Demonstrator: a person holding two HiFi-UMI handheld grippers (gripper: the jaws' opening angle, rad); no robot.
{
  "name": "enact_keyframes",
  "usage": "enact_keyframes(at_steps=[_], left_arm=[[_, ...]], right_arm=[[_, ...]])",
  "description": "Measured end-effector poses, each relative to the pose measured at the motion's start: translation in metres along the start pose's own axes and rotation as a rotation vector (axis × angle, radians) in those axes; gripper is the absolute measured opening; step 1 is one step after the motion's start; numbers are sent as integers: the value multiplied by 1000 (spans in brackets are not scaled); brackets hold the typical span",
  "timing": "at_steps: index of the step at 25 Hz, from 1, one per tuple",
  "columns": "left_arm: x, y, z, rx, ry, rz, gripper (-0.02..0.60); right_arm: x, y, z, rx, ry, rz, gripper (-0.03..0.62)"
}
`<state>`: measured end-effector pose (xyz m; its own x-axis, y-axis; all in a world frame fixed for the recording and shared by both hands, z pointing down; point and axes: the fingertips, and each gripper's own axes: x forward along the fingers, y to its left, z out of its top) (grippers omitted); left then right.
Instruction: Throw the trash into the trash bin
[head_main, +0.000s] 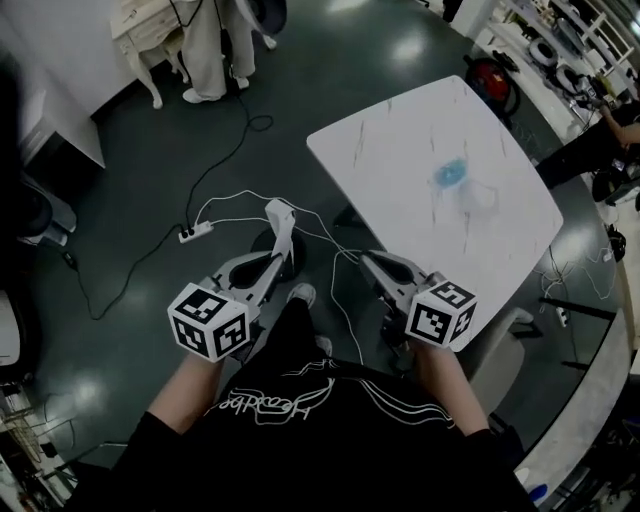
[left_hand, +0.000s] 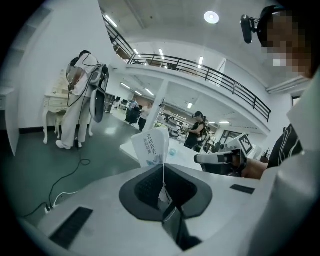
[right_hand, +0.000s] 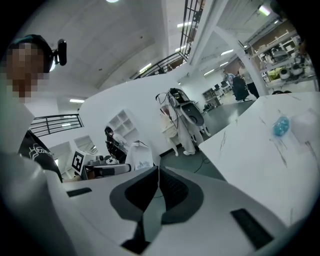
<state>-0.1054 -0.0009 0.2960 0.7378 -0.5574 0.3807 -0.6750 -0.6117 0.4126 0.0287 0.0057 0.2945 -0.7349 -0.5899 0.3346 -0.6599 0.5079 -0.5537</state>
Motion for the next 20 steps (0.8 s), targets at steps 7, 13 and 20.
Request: enact_keyframes(at_steps=[7, 13, 20], left_arm=[[36, 78, -45, -106, 127, 47, 8], [78, 149, -93, -221, 231, 97, 8], [119, 212, -182, -310, 393, 146, 8]], right_arm=[[61, -24, -26, 41, 116, -7, 32], [102, -56, -51, 59, 203, -26, 32], [152, -87, -106, 88, 328, -58, 32]])
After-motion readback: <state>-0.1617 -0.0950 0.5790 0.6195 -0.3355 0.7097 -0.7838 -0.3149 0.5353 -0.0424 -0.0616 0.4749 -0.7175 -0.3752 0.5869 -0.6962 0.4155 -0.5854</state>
